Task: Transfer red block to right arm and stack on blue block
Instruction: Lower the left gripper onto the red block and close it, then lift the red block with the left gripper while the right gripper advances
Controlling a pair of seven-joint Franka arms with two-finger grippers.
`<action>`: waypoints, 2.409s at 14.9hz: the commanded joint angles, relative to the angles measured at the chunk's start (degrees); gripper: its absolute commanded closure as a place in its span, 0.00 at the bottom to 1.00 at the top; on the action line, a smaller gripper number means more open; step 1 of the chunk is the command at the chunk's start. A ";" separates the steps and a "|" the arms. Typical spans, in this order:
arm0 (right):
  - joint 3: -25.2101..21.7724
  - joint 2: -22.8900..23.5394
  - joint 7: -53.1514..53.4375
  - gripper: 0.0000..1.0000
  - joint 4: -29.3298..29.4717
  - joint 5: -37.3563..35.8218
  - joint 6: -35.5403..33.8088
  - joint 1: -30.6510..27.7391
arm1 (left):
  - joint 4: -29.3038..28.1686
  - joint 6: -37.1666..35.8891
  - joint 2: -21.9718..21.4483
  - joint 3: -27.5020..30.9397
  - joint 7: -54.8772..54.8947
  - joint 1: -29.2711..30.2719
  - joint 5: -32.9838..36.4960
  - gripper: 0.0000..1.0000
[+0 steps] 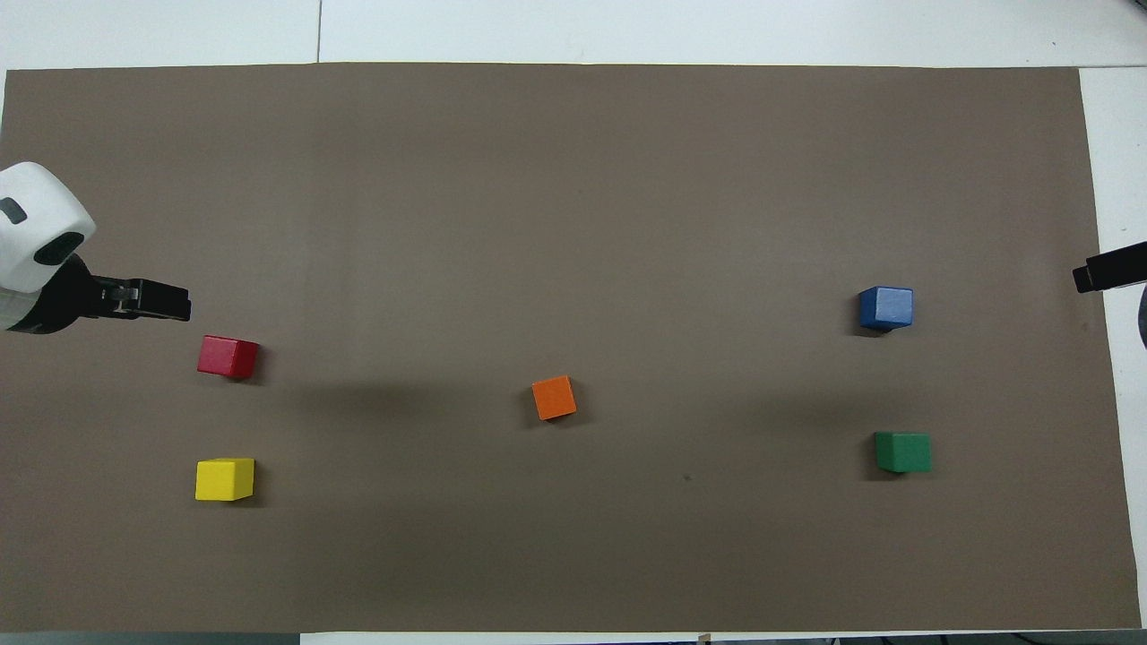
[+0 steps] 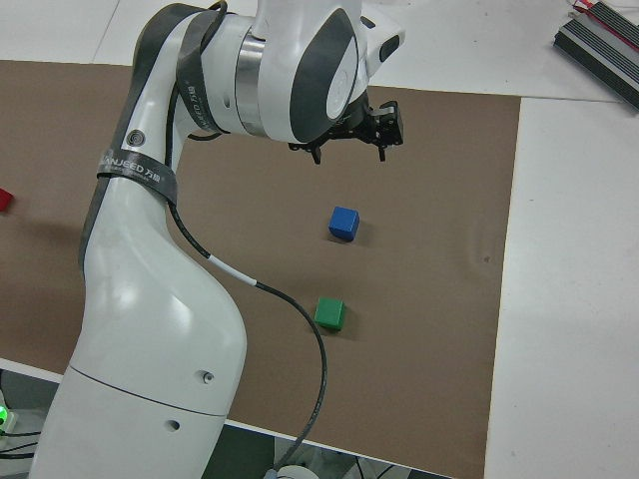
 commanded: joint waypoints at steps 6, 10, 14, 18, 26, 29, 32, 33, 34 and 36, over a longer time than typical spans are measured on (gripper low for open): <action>-0.17 -1.95 -2.05 0.00 -8.14 16.96 2.67 -6.02 | -18.18 19.35 -1.00 -0.18 3.60 2.38 0.11 0.00; -0.26 -2.04 -7.40 0.00 -13.40 27.32 2.76 -8.48 | -20.02 22.59 2.25 -0.10 3.78 2.65 0.11 0.00; -0.26 -2.13 -11.97 0.00 -17.36 37.95 1.88 -9.89 | -22.49 27.52 4.28 -0.10 4.04 3.52 0.29 0.00; -0.17 -2.39 -17.25 0.00 -21.93 49.29 1.61 -9.98 | -23.81 31.12 5.42 -0.10 5.53 4.31 0.29 0.01; -0.08 -2.83 -22.95 0.00 -30.90 65.56 0.29 -9.02 | -24.52 31.92 5.51 -0.18 5.54 4.23 0.37 0.70; -0.08 -2.31 -24.80 0.00 -33.36 71.70 -0.58 -7.87 | -21.55 29.13 5.77 -0.10 5.36 3.62 0.37 1.00; 0.01 -1.95 -26.66 0.00 -36.44 80.58 -1.03 -5.33 | -9.44 13.08 5.86 -0.18 1.78 3.79 0.29 1.00; 0.01 -1.86 -26.66 0.00 -37.05 83.30 -1.37 -4.28 | -6.18 9.63 5.69 -0.18 -2.16 3.62 0.29 1.00; 0.01 -1.86 -26.75 0.00 -37.93 86.38 -1.72 -3.14 | -3.62 7.68 5.42 -0.27 -6.98 3.53 0.37 1.00; 0.01 -1.78 -26.83 0.00 -38.64 90.09 -2.61 -1.38 | -0.10 4.52 4.90 -0.62 -17.35 3.35 -0.15 1.00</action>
